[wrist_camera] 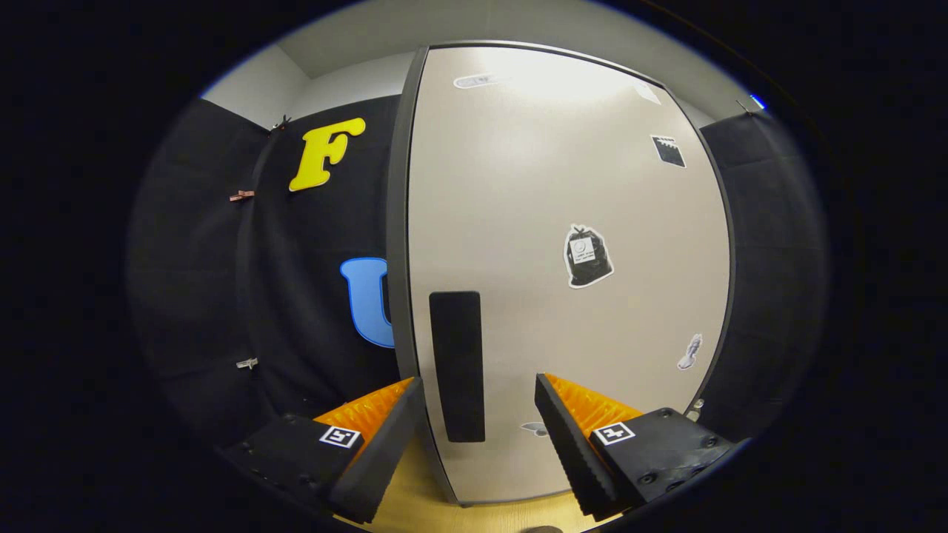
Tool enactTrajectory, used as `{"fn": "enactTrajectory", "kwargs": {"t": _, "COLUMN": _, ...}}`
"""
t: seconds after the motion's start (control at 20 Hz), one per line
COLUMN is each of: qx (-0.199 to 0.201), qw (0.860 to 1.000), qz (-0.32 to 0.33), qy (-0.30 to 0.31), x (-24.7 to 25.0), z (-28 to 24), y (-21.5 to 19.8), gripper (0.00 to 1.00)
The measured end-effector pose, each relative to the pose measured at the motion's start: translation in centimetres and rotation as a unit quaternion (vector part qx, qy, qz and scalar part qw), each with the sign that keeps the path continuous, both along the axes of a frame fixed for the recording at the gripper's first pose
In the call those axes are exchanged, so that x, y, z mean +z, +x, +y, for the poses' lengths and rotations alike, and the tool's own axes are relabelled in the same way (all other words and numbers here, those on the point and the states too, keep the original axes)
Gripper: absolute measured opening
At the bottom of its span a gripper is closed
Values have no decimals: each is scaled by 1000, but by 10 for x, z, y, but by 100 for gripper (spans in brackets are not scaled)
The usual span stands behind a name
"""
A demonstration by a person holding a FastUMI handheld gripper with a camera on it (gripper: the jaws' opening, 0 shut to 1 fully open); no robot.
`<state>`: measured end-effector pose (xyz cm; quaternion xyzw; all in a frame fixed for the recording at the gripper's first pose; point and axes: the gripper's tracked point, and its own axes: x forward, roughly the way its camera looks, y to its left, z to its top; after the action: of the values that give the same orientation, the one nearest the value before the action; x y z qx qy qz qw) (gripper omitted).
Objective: Open the shoe cabinet door, grab the shoes and put them into the shoe cabinet, then close the shoe cabinet door.
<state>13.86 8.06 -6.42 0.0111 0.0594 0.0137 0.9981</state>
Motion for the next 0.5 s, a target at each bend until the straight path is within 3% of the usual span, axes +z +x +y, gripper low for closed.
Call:
{"fn": "enactTrajectory", "kwargs": {"t": 0.25, "qx": -11, "qw": 1000, "qz": 2, "qy": -2, "x": -7, "z": -1, "y": 13, "gripper": 98}}
{"fn": "enactTrajectory", "kwargs": {"t": 0.45, "qx": -19, "qw": 1000, "qz": 8, "qy": -2, "x": -11, "z": 0, "y": 19, "gripper": 87}}
{"fn": "enactTrajectory", "kwargs": {"t": 0.5, "qx": -20, "qw": 1000, "qz": 7, "qy": -4, "x": -11, "z": -1, "y": 18, "gripper": 78}}
